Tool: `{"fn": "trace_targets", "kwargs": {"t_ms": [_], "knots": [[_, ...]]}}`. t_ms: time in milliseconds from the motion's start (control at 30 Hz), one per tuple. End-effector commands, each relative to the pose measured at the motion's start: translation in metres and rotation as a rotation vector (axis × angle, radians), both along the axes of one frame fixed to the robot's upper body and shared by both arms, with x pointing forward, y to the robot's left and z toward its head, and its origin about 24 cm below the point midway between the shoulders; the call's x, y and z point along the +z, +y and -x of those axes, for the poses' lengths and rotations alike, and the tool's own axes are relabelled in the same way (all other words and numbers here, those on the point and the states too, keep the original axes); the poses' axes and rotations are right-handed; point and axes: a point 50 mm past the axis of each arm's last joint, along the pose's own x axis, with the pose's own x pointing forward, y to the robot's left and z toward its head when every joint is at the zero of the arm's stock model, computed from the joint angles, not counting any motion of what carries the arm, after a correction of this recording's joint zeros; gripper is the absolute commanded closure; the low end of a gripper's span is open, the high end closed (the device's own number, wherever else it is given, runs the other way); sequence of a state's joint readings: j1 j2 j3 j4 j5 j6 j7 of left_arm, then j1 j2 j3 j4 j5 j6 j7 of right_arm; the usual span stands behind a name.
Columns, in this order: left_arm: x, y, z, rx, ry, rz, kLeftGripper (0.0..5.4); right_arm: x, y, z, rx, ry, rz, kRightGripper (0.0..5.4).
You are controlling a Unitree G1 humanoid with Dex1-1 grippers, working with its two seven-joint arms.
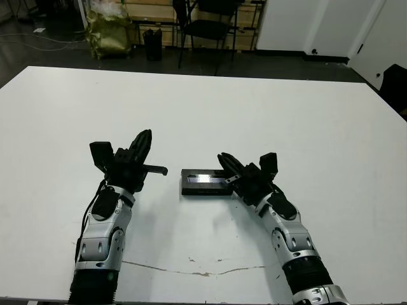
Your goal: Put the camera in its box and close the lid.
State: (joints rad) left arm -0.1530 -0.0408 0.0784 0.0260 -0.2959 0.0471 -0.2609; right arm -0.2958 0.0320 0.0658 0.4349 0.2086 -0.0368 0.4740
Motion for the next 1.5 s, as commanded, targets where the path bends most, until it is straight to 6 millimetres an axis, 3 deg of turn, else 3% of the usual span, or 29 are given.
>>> {"fn": "trace_targets", "kwargs": {"t_ms": [33,233,367,667,800,1100,1267,1500], "knots": [[-0.006,0.002,0.001,-0.003,0.026,0.008,5.38,-0.028,-0.009,0.009,-0.014,0.144,0.075,5.40],[-0.004,0.004,0.000,0.003,0.028,-0.003,5.38,-0.039,-0.014,0.012,-0.007,0.182,0.073,5.40],[-0.003,0.004,-0.001,0.003,0.023,0.004,5.38,-0.033,-0.021,0.008,-0.025,0.148,0.087,5.40],[0.011,0.021,-0.001,0.049,-0.017,0.007,5.38,0.033,-0.064,-0.007,-0.154,-0.148,-0.068,5.40],[0.018,0.033,0.000,0.090,-0.037,0.005,5.38,0.052,-0.082,-0.005,-0.308,-0.179,-0.047,5.40],[0.012,0.045,0.000,0.292,-0.019,0.007,5.38,0.025,-0.108,-0.006,-0.571,-0.127,0.064,5.40],[0.002,0.047,0.001,0.385,-0.004,-0.020,5.38,0.018,-0.108,-0.002,-0.631,-0.142,0.174,5.40],[-0.006,0.047,0.002,0.417,0.027,-0.046,5.38,0.014,-0.101,0.003,-0.669,-0.086,0.178,5.40]]}}
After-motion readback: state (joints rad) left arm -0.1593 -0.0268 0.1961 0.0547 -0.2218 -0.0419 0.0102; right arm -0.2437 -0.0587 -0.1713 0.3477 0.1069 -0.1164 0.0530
